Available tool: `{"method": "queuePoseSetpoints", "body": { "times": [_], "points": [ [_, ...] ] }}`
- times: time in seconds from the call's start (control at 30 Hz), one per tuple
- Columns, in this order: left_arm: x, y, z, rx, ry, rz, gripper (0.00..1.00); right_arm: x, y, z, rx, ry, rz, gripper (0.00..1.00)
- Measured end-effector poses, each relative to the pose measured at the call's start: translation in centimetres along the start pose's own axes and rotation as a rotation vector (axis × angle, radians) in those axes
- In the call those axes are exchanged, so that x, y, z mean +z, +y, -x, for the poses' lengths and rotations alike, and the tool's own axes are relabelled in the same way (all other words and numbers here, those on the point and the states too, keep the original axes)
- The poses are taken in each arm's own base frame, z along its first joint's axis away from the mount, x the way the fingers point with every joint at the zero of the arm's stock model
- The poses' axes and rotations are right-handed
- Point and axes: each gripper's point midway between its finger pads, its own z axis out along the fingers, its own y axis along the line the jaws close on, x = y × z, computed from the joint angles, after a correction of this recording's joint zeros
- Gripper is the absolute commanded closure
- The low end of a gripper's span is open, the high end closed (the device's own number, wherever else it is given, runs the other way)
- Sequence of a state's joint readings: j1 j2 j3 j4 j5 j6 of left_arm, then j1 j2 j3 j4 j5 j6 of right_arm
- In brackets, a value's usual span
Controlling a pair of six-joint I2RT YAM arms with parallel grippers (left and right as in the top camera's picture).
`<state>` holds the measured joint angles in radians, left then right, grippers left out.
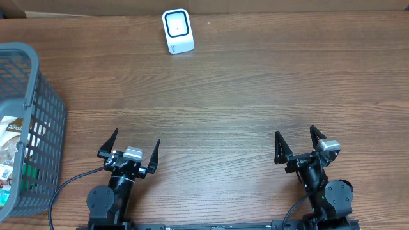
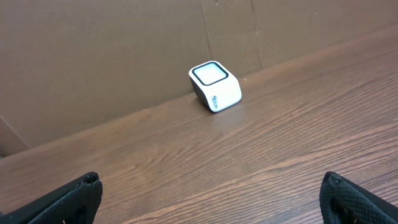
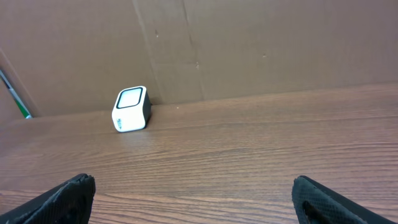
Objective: Scan the item barcode
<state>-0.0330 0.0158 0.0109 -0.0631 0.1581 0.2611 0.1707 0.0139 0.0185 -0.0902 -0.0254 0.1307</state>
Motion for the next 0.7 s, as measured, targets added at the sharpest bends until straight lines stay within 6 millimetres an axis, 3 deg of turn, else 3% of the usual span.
{"method": "queuePoseSetpoints", "body": {
  "times": [0.7],
  "points": [
    [-0.25, -0.02, -0.22, -0.106, 0.039, -0.004, 0.00, 0.00, 0.00, 0.01, 0.000, 0.000, 0.000, 0.00]
  ]
}}
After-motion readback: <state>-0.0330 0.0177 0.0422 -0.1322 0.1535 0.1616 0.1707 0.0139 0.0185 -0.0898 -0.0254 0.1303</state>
